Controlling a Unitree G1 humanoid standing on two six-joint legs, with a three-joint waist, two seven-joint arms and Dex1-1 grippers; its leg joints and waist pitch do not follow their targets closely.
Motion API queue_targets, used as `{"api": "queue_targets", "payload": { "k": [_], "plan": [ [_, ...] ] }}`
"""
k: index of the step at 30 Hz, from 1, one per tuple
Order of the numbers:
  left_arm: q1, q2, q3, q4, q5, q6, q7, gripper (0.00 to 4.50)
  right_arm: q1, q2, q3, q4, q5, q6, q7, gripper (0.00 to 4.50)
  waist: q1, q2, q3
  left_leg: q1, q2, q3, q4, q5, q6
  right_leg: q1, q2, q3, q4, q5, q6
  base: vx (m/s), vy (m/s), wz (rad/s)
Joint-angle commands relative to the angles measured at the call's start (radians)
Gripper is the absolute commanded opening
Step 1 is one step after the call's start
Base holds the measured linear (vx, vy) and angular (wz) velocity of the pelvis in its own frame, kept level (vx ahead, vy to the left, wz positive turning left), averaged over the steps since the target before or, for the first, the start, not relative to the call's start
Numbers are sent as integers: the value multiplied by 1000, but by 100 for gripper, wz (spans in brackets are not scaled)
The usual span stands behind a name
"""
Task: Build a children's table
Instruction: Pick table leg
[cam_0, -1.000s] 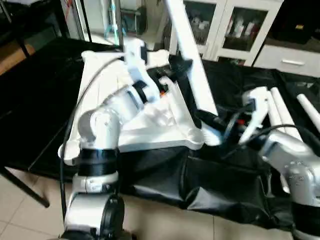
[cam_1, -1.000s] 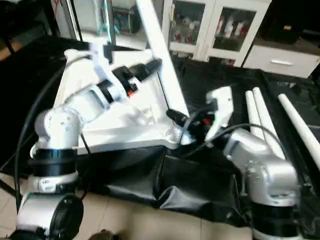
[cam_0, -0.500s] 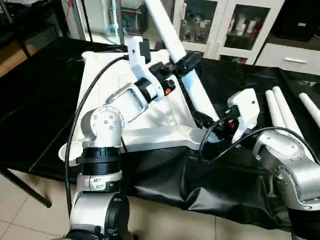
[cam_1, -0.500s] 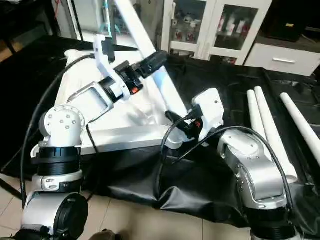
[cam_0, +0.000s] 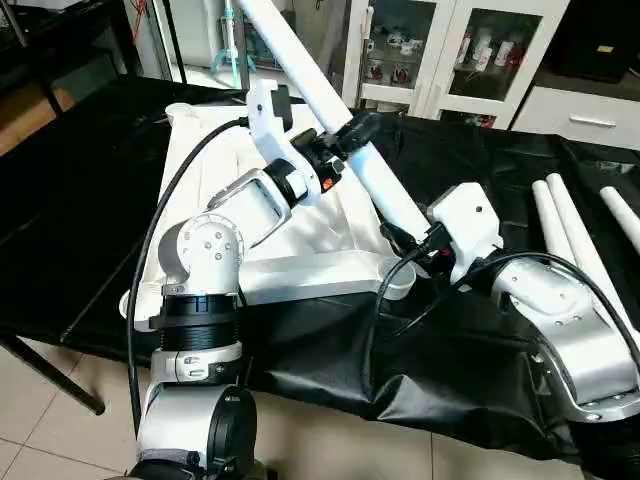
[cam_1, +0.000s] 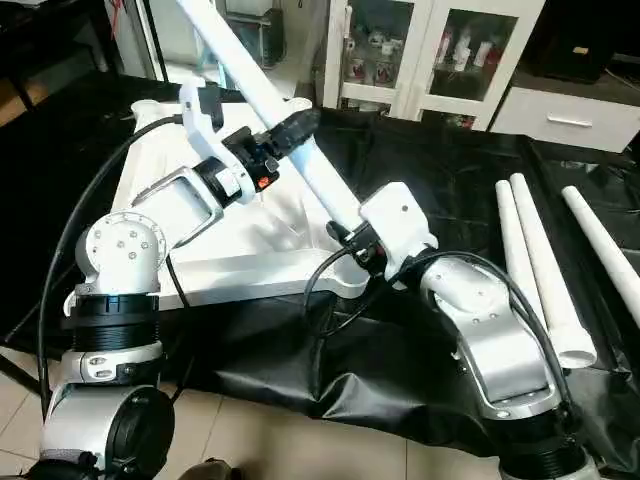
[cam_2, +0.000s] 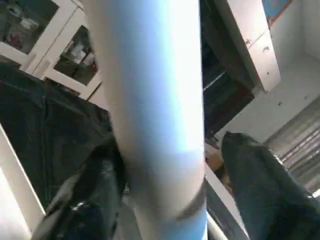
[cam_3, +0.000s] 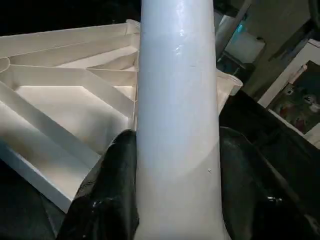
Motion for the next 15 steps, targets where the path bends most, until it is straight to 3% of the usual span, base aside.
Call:
{"api": "queue_targets", "payload": {
  "k": [1, 2, 6, 7, 15],
  "plan": [
    [-10, -6, -8, -19, -24, 14, 14, 286, -11, -1, -2, 6, -9, -2, -5, 189, -7, -3, -75, 30, 47, -28, -62, -105, 12, 44, -48, 34, -62, 83, -227, 0, 0, 0],
    [-10, -5, -6, -17, -31, 23, 21, 273, -14, 1, -2, 11, -16, -8, -6, 189, -6, -5, -75, 29, 48, -28, -62, -103, 14, 44, -49, 35, -62, 82, -226, 0, 0, 0],
    [-13, -11, -9, -7, -38, 30, 19, 240, -18, -1, 4, 33, -31, -26, -2, 189, -8, 1, -75, 29, 47, -27, -61, -105, 12, 42, -46, 35, -63, 87, -228, 0, 0, 0],
    [-16, -18, -7, -2, -39, 27, 24, 240, -16, -3, 4, 30, -29, -25, -1, 189, -8, -6, -75, 30, 47, -27, -62, -104, 14, 44, -47, 35, -63, 88, -227, 0, 0, 0],
    [-7, -23, -17, -2, -34, 10, 25, 184, -2, -3, 4, 23, -28, -33, 8, 189, -6, -1, -75, 29, 47, -28, -60, -95, 25, 44, -48, 35, -61, 87, -229, 0, 0, 0]
  ]
}}
